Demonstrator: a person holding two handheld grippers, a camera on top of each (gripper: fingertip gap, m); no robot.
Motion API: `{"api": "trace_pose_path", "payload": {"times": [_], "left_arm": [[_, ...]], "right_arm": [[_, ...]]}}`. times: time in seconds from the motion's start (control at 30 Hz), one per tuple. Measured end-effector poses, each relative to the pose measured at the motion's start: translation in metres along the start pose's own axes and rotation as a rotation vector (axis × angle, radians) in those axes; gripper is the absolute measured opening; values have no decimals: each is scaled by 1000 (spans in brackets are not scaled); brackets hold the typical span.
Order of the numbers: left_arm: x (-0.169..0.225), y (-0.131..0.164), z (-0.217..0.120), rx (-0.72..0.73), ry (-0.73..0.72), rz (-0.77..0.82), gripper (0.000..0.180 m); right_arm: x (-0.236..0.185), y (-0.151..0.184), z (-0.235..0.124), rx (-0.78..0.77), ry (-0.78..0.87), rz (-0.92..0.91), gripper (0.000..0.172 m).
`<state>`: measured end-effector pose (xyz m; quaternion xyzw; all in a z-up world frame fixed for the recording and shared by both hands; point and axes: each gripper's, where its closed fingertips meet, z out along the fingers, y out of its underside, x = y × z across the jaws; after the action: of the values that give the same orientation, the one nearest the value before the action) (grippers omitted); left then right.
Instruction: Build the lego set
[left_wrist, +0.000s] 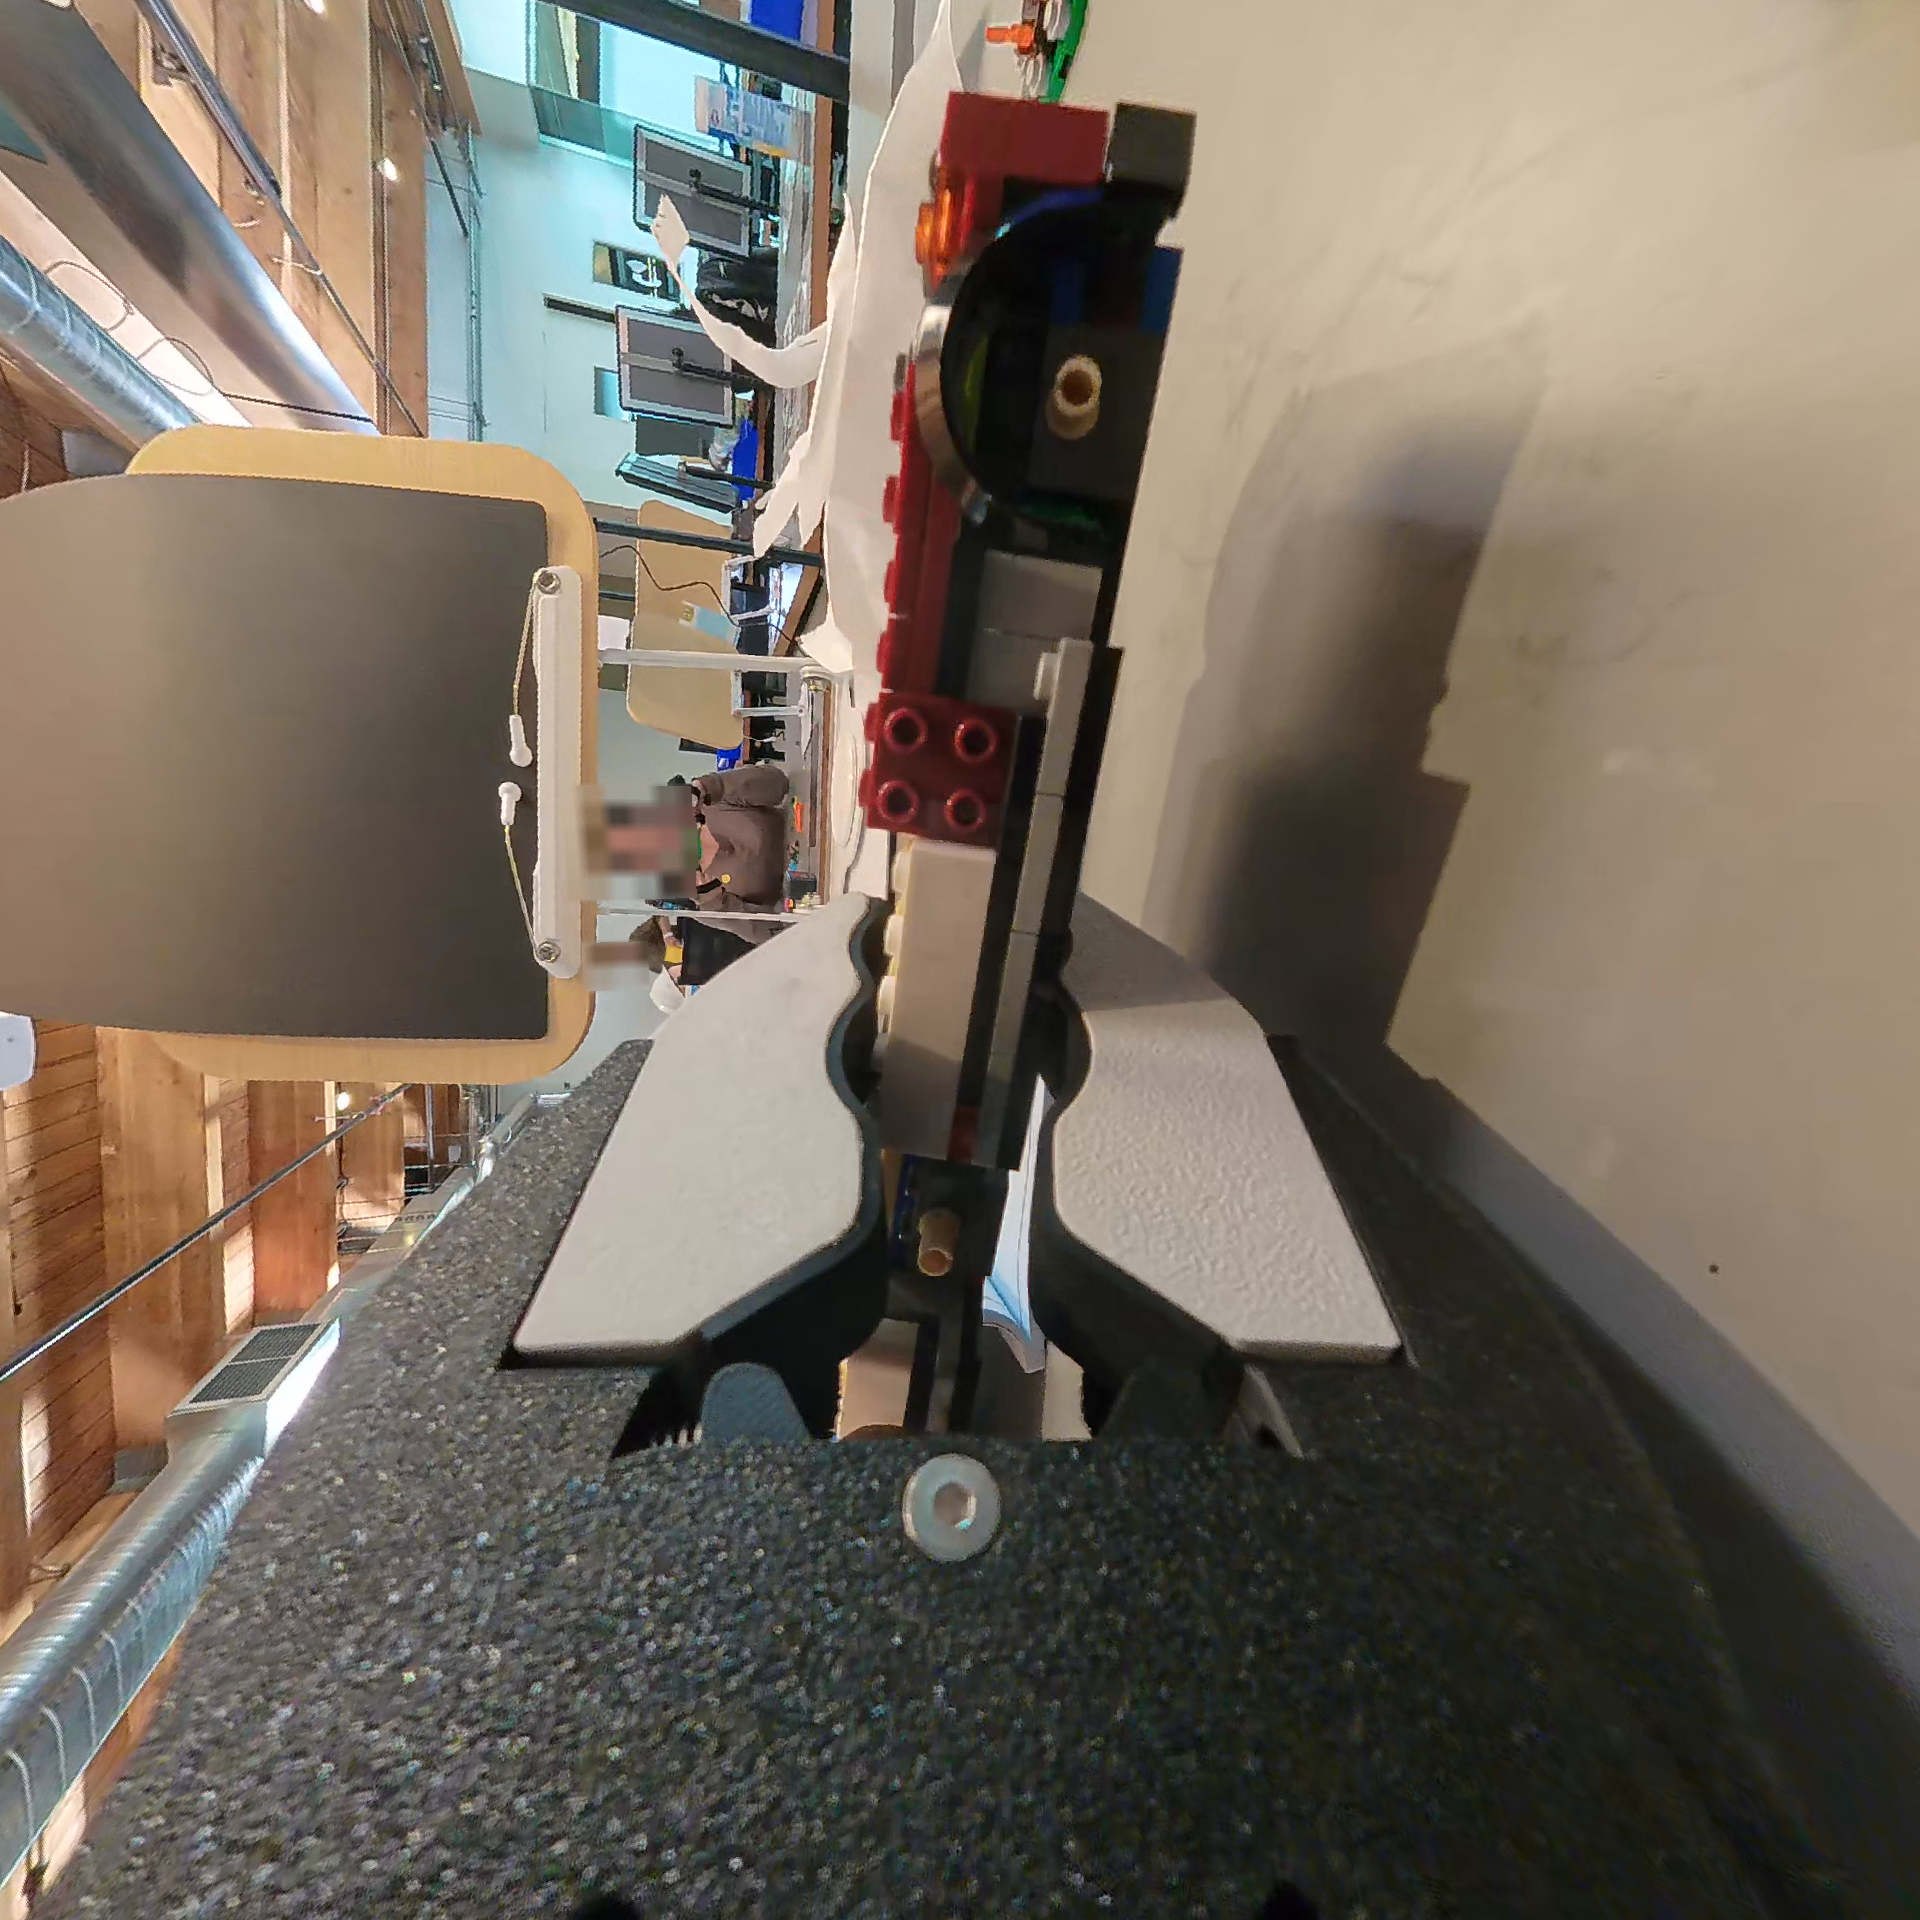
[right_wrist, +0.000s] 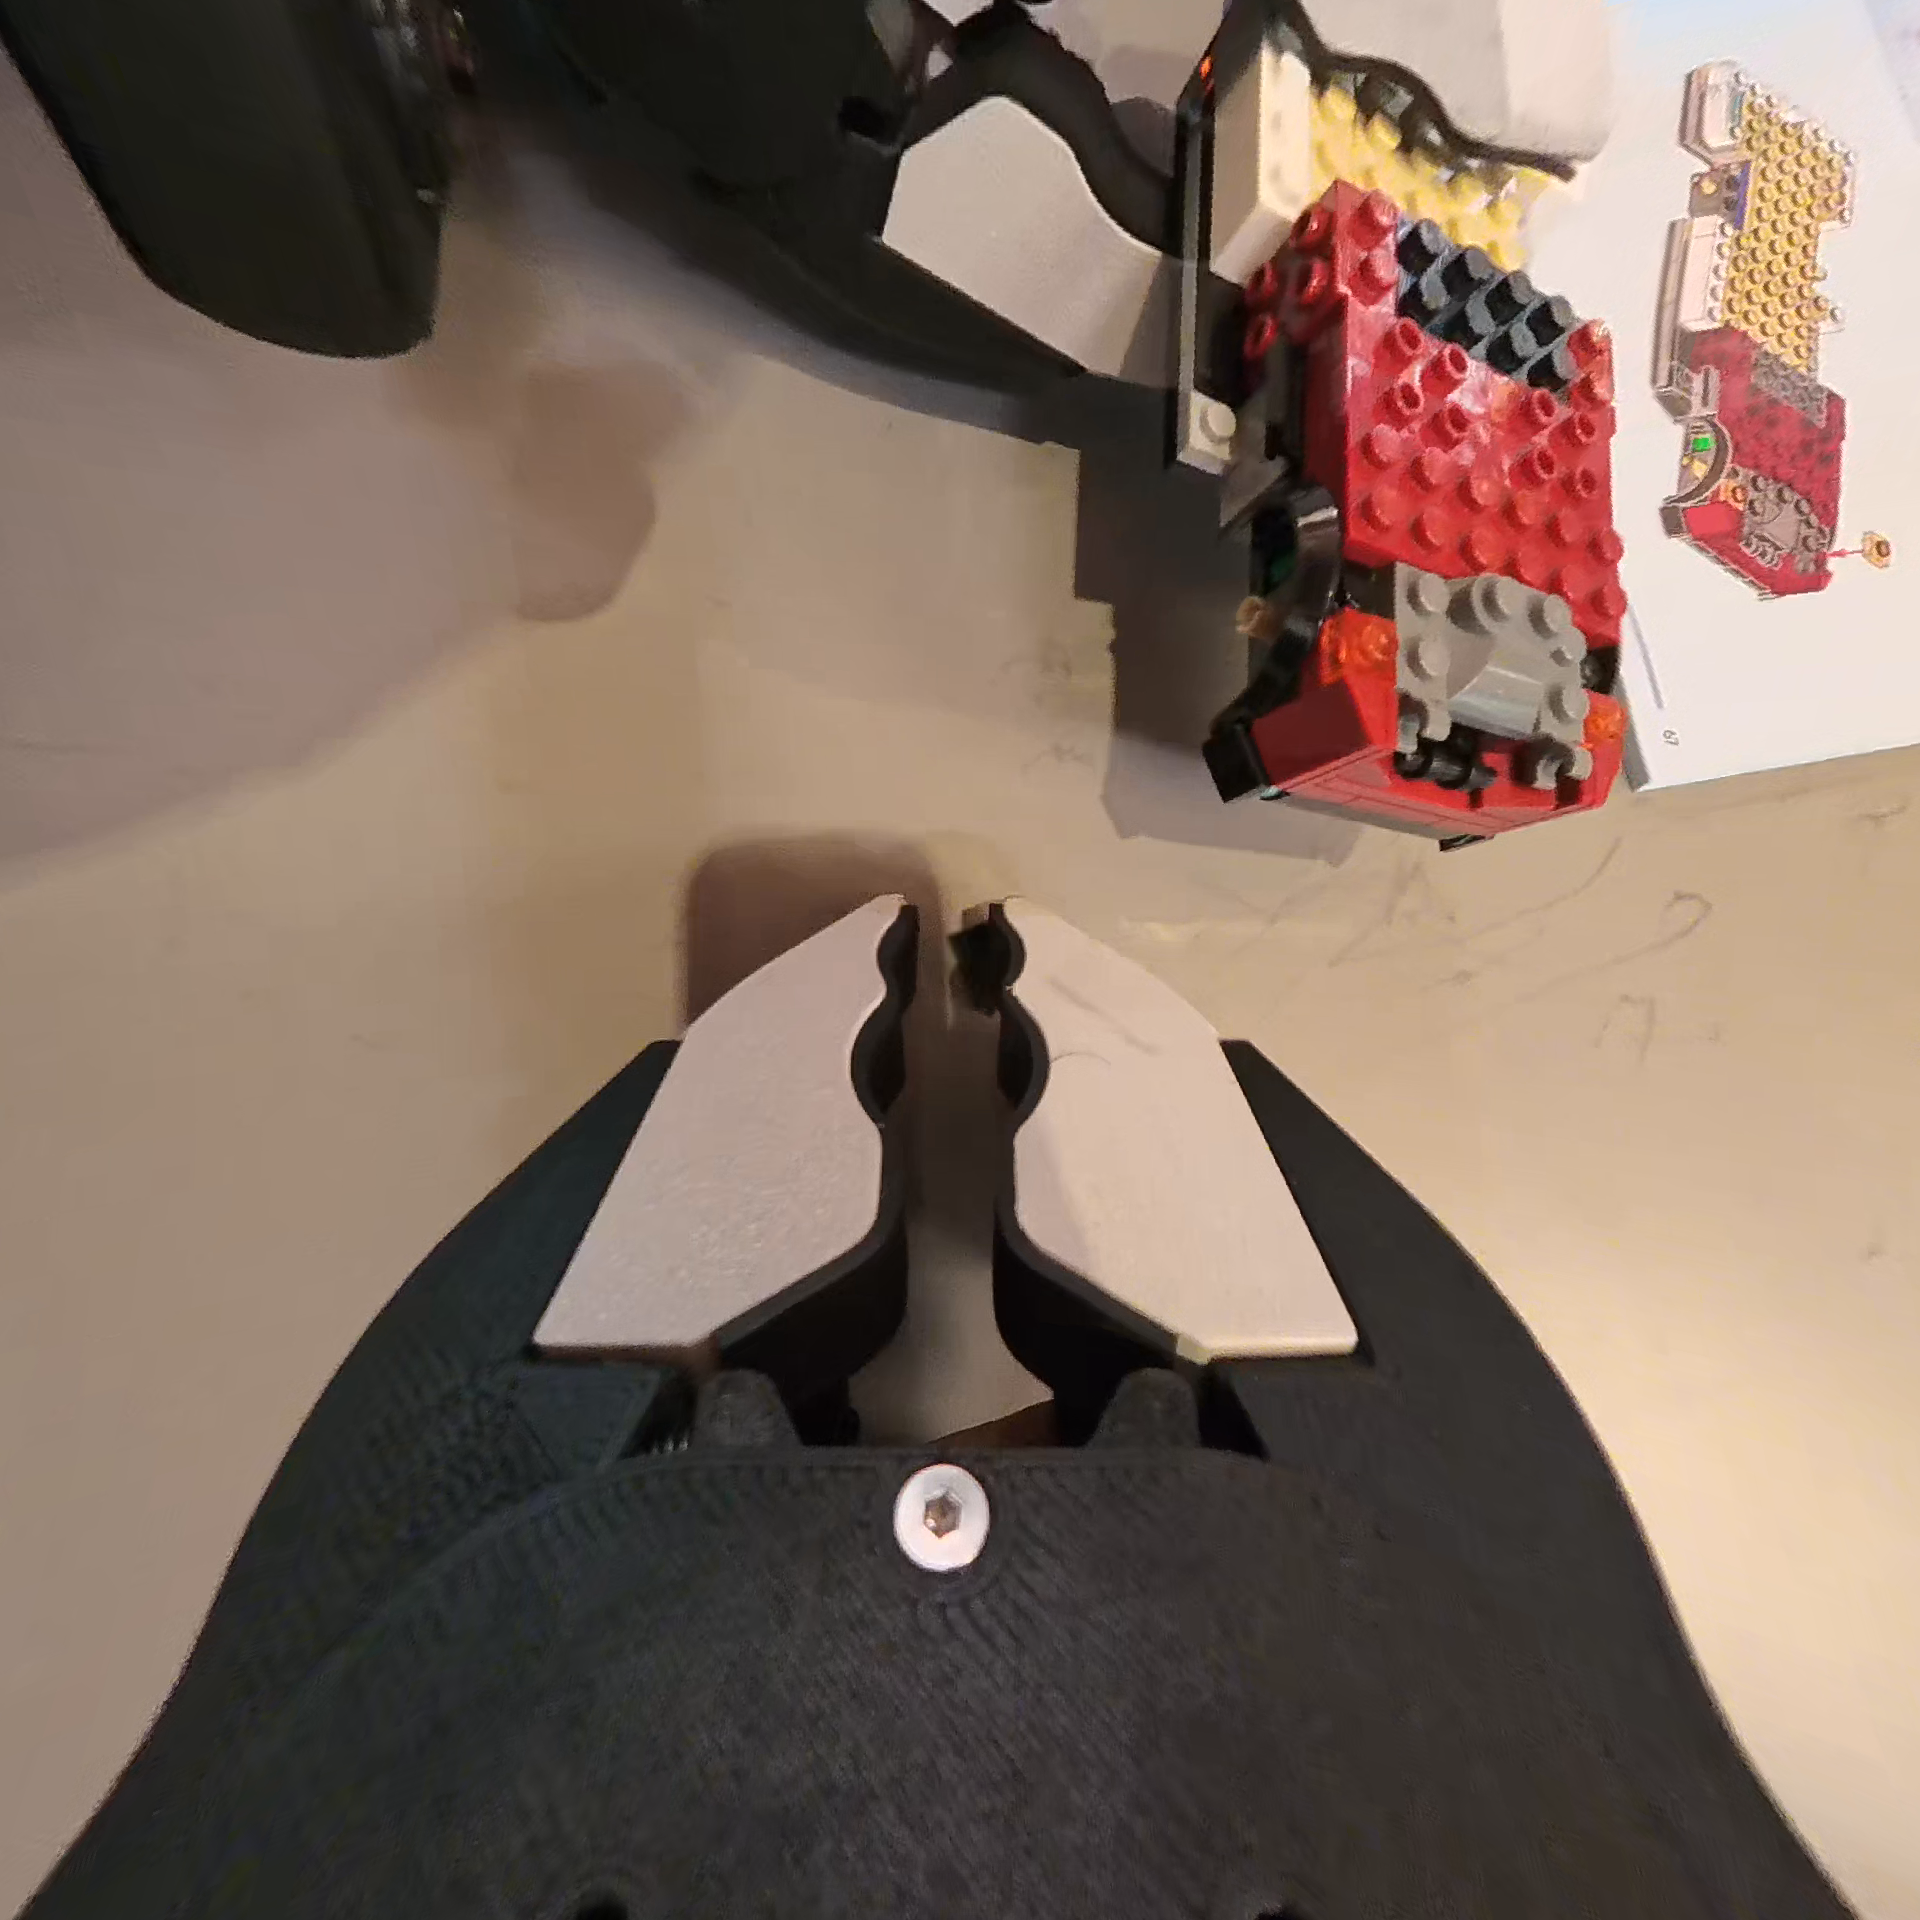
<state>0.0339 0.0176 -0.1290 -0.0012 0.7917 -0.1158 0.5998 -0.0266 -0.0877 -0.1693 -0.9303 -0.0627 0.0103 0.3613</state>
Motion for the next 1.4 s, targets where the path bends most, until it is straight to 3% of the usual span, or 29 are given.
{"api": "trace_pose_path", "payload": {"times": [0.1, 0.3, 0.53, 0.87, 1.03, 1.17, 1.4], "left_arm": [[1, -2, 0, 4, 6, -3, 28], [1, -3, 1, 11, 16, -18, 28], [3, -1, 2, 11, 38, -38, 28], [6, -3, 4, 16, 50, -31, 28], [7, -3, 4, 10, 45, -30, 29], [6, -1, 6, 0, 34, -26, 30], [7, 1, 9, -7, 38, -32, 32]], "right_arm": [[-1, 0, -2, -1, -8, 8, 7], [8, 0, -10, 6, 14, 56, 17], [13, 8, -10, -32, 15, 142, 16], [7, 6, -10, -6, 7, 82, 6], [15, -17, -25, 109, 148, -81, 6], [4, -16, -25, 80, 152, -191, 18], [9, -1, -24, -6, 145, -121, 24]]}}
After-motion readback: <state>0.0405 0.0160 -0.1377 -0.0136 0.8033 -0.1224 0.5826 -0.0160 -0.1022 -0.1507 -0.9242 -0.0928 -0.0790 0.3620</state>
